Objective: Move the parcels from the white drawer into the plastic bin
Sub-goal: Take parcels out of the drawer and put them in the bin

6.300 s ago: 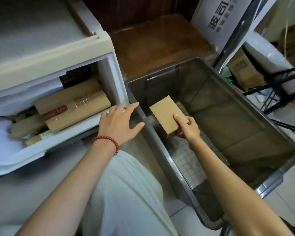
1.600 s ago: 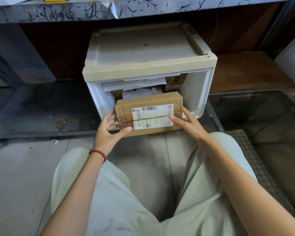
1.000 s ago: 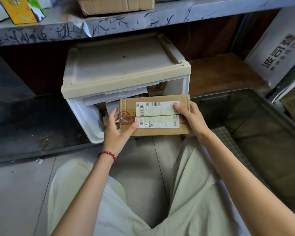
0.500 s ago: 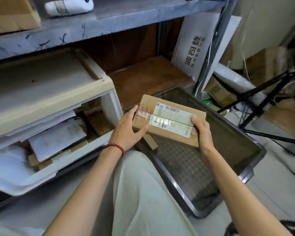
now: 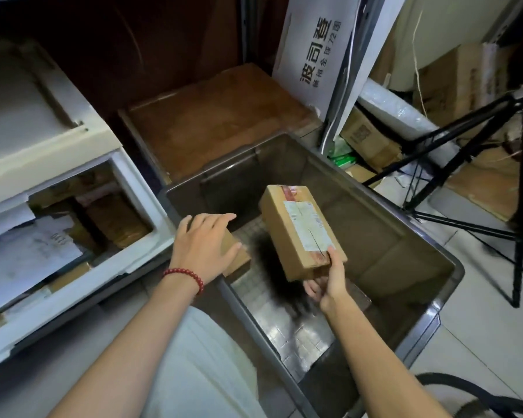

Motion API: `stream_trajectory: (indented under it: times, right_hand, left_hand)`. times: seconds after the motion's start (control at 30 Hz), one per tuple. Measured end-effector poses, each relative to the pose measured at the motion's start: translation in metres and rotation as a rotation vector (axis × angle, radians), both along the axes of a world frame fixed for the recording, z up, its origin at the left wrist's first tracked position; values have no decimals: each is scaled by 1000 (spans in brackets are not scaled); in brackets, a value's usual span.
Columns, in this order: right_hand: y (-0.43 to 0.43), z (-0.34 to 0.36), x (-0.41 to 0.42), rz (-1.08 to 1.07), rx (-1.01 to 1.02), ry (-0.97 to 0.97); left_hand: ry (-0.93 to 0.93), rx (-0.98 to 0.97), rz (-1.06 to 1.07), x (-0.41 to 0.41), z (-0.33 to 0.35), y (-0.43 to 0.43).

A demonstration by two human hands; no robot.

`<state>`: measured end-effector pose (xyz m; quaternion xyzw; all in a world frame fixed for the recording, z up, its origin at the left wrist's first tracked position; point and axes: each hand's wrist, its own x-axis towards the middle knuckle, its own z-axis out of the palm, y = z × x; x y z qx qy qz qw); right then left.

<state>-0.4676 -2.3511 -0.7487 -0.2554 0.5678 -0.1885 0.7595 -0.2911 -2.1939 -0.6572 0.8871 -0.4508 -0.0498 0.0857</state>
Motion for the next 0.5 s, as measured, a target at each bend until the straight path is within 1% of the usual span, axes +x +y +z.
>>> stream_trajectory:
  times: [0.07, 0.13, 0.27, 0.33, 0.5]
  right_hand:
    - [3, -10, 10, 59, 66, -25]
    - [8, -14, 23, 129, 83, -39]
    - [14, -27, 54, 140, 149, -112]
    - [17, -37, 69, 154, 133, -158]
    - [30, -66, 97, 147, 45, -160]
  left_hand:
    - [-20, 1, -7, 5, -8, -1]
    - [-43, 18, -10, 11, -14, 0]
    - [-45, 43, -4, 16, -21, -1]
    - [-44, 35, -10, 16, -25, -1]
    - [-20, 12, 25, 16, -31, -1]
